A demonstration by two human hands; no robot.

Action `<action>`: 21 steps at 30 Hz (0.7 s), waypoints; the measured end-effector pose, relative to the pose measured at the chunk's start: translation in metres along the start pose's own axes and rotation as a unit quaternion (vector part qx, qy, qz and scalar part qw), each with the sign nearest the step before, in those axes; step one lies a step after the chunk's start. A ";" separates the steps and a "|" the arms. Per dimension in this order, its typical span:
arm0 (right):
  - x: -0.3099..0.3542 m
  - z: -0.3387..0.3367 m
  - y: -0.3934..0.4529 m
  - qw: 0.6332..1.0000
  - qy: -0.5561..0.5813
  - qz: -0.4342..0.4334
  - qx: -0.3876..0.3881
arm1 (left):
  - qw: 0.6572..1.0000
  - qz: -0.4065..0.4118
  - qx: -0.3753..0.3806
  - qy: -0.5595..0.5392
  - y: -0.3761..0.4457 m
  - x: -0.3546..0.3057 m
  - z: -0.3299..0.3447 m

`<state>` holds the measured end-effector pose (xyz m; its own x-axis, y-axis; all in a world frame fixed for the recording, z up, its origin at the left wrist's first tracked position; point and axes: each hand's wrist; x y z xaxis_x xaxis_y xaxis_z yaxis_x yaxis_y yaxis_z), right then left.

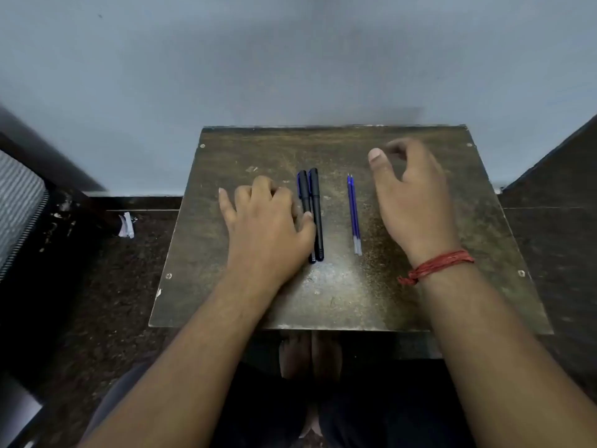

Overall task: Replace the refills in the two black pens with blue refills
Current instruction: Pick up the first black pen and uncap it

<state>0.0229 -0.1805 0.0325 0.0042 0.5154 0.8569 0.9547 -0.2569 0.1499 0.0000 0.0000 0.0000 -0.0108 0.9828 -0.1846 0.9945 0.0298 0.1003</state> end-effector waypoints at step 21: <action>-0.007 0.005 0.002 1.000 0.006 0.007 0.018 | 0.996 -0.022 -0.044 -0.074 0.003 0.005 -0.015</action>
<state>0.0260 -0.1801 0.0244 0.0135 0.5025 0.8645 0.9646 -0.2341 0.1210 0.0010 0.0078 0.0145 -0.0328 0.9429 -0.3314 0.9803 0.0951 0.1734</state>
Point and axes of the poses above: each hand's wrist, its own y-axis towards the middle knuckle, its own z-axis out of the palm, x = y × z, and after that the axes turned 10 degrees about y, right-handed
